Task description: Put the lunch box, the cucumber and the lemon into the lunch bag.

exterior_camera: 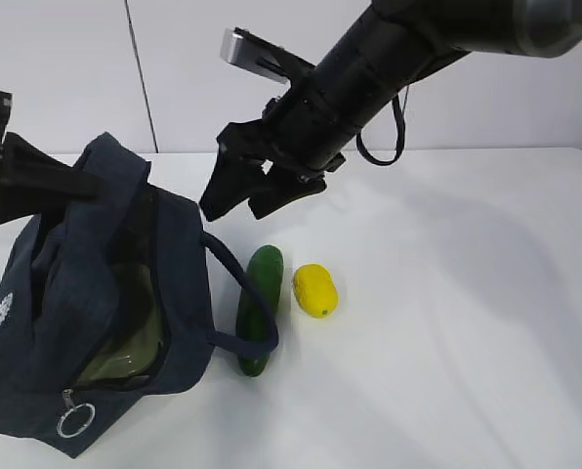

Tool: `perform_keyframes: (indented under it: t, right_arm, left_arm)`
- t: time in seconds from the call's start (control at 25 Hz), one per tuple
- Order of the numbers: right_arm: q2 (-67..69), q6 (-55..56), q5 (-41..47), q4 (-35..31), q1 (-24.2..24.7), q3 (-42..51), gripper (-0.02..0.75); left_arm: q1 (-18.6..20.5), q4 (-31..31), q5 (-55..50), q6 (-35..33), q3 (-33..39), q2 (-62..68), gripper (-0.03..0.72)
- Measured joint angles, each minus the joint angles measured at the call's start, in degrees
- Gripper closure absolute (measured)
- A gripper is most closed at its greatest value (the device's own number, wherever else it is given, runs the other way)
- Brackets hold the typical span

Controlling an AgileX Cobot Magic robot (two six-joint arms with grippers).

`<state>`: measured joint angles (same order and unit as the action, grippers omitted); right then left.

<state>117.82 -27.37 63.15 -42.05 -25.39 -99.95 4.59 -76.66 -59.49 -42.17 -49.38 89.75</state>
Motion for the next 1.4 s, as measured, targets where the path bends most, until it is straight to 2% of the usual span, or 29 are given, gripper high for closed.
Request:
perform_keyframes:
  t: [0.4,0.6,1.16,1.4]
  right_arm:
    - [0.27,12.99,-1.86,11.31,0.86,0.00,0.216]
    - [2.14,17.70,-2.99,11.96,0.86,0.00,0.216]
    - [3.85,21.00,-8.68,14.05,0.86,0.00,0.216]
    - [6.55,24.49,-10.10,11.85,0.86,0.00,0.216]
  left_arm:
    - [0.51,1.92,-3.36,-0.11,0.00,0.00,0.687]
    - [1.66,2.26,-4.24,-0.29,-0.13,0.00,0.687]
    - [2.13,2.50,-4.81,-0.48,-0.13,0.00,0.687]
    - [2.13,2.50,-4.90,-0.48,-0.13,0.00,0.687]
